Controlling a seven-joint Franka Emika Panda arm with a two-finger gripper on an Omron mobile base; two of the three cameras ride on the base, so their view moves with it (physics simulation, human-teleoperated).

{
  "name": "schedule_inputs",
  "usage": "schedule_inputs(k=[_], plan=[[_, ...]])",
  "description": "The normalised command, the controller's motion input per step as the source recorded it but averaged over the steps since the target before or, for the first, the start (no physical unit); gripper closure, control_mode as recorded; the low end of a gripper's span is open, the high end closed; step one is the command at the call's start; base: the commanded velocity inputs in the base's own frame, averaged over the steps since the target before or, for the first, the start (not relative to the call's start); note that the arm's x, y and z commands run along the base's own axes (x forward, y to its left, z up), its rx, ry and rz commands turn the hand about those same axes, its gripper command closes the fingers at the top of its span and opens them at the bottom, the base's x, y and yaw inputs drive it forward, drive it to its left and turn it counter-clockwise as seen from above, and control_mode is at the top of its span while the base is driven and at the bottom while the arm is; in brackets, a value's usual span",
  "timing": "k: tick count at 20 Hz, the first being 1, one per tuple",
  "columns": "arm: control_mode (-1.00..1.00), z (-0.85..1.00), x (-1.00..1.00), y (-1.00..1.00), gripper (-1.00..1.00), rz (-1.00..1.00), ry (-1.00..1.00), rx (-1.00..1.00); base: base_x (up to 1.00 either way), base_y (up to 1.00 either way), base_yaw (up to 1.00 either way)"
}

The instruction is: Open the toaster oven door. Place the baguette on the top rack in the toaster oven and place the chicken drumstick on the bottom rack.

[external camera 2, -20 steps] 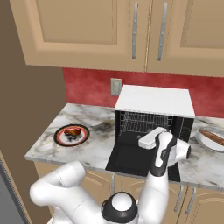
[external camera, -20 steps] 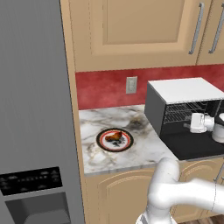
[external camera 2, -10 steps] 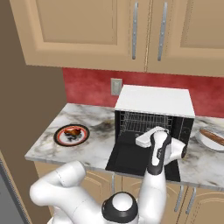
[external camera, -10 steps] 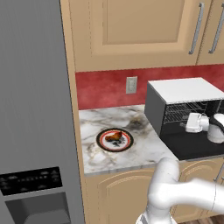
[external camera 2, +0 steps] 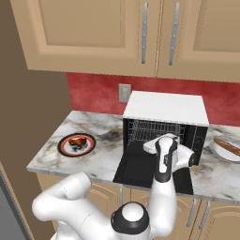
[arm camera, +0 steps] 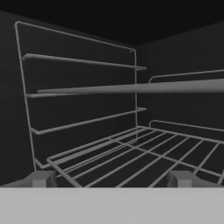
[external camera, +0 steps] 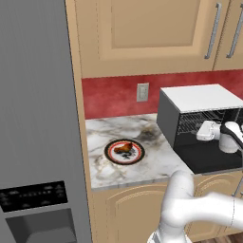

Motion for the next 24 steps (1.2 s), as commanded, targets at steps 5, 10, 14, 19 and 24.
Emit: schedule_inputs(k=[5, 10, 14, 19, 24], plan=[[-1.00, -0.15, 0.12, 0.00, -1.00, -0.01, 0.05, 0.00, 0.00, 0.00, 0.00], [-1.00, -0.11, 0.09, -0.01, -1.00, 0.00, 0.08, 0.00, 0.00, 0.00, 0.00], [-1.00, -0.28, 0.00, 0.00, -1.00, 0.00, 0.08, 0.00, 0.00, 0.00, 0.00], [-1.00, -0.36, 0.01, 0.00, -1.00, 0.00, 0.07, 0.00, 0.00, 0.00, 0.00], [-1.00, -0.28, 0.09, 0.00, -1.00, 0.00, 0.06, 0.00, 0.00, 0.00, 0.00]])
